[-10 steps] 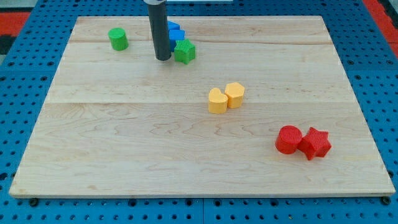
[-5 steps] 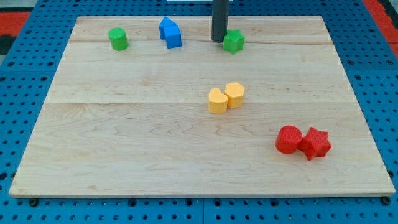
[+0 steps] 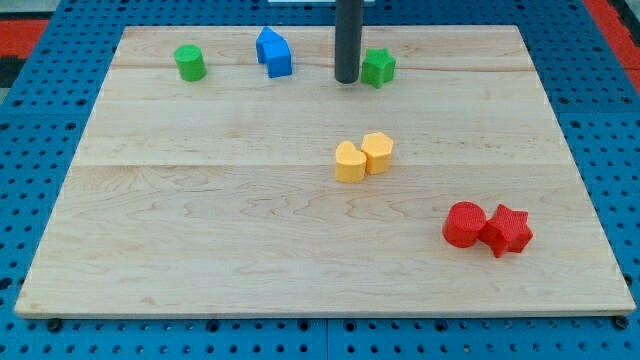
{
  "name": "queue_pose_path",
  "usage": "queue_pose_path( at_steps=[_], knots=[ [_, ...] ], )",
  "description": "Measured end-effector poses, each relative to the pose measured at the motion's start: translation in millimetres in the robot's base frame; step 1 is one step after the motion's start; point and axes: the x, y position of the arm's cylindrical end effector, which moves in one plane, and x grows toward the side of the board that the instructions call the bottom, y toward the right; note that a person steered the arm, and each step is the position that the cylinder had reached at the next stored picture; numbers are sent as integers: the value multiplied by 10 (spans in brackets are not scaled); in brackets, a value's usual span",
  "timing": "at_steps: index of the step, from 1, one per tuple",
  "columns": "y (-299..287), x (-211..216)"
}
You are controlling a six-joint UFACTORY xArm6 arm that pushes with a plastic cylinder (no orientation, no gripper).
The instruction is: Place green star right diagonally towards yellow hexagon
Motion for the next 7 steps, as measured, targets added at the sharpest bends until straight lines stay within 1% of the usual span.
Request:
queue_pose_path(
  at_steps=[1, 2, 3, 4, 7],
  knots=[
    [468, -7],
    [607, -76],
    [620, -355],
    [451, -292],
    [250, -822]
  ],
)
